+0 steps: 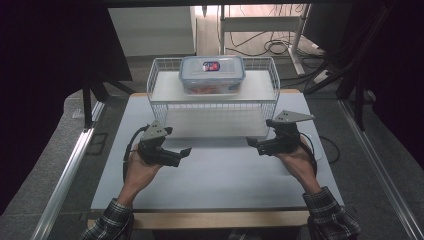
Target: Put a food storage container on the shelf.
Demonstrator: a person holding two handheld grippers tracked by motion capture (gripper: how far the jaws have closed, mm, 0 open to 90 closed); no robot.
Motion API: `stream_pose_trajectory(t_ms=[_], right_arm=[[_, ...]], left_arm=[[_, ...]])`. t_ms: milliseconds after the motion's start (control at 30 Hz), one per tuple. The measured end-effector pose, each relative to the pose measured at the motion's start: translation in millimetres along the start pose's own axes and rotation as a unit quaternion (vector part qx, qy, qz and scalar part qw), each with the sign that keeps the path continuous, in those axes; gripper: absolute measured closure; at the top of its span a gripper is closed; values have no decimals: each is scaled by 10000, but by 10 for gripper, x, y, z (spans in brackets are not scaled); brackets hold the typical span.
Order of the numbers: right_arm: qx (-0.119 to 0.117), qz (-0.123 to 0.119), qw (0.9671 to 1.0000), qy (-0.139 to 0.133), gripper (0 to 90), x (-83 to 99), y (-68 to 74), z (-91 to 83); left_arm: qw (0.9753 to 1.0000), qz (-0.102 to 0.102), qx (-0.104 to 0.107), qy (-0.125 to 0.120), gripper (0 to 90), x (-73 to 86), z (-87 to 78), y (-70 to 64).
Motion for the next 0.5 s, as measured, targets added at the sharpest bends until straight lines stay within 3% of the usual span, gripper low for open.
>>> stream_pose_trajectory(t_ms=[200, 500], right_arm=[[-19, 43, 10000, 9, 6, 120, 34, -29], [-120, 46, 9999, 113, 8, 333, 176, -43]], left_arm=[[10000, 53, -56, 3, 25, 175, 16, -55], [9999, -55, -100, -11, 21, 427, 6, -79]])
Point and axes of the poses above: each handheld gripper's, and its own axes: z roughly forward along the jaws, x roughly out of its underside, y roughly to its left, the point moved 1 cm from there along z, roughly forward along the jaws, and after that the axes turned 5 degrees about -z, right-handed, at the moved point
